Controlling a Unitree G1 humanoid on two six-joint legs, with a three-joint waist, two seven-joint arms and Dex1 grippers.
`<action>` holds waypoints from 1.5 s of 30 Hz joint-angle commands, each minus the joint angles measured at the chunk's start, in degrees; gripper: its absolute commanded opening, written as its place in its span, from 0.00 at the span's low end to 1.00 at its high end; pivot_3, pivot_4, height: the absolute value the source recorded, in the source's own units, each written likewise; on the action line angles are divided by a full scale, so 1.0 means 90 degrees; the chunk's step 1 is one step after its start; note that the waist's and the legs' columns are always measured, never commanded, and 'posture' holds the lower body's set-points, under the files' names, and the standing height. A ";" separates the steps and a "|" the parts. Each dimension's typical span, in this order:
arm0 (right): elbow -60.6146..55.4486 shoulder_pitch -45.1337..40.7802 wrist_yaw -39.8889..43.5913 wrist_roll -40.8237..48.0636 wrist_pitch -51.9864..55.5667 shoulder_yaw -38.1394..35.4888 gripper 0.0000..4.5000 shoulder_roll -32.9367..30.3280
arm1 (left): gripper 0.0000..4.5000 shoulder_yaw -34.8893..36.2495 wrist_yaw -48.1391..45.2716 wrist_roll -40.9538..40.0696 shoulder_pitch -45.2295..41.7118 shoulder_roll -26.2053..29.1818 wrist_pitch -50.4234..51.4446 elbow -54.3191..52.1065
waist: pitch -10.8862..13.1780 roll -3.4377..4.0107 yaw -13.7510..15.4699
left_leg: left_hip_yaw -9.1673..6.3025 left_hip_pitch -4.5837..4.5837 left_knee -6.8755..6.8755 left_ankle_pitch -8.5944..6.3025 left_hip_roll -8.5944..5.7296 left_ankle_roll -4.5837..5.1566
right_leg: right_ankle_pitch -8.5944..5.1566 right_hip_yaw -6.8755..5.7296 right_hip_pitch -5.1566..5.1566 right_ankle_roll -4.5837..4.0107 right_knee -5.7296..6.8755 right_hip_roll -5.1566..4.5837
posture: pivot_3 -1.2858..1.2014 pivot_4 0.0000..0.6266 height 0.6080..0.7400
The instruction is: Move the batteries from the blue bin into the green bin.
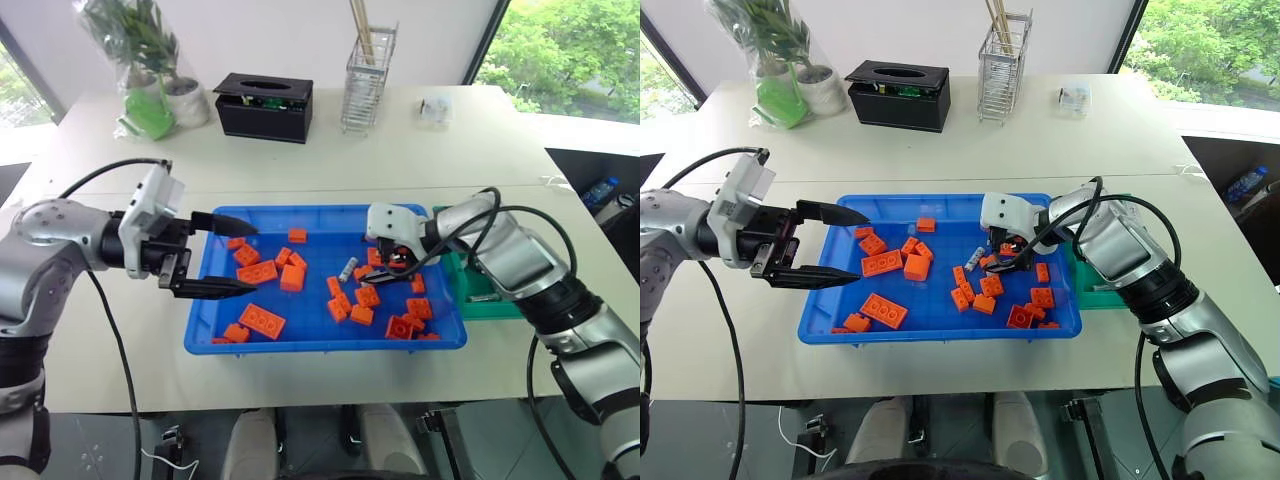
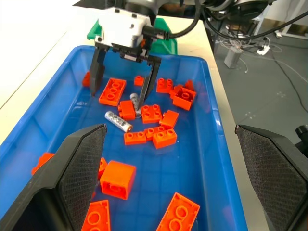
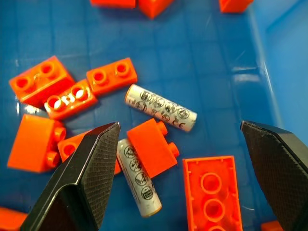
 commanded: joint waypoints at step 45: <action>-0.1935 0.2631 -0.0982 0.1363 0.2683 -0.4771 0.64 -0.1941 | 1.00 -0.0380 -0.0190 0.0228 -0.0448 -0.0515 -0.0172 0.0391 | -0.0001 0.0001 0.0008 | 0.0000 0.0019 0.0000 0.0001 -0.0005 -0.0001 | -0.0010 0.0008 0.0016 -0.0017 0.0000 -0.0004 | 0.52 0.24 0.97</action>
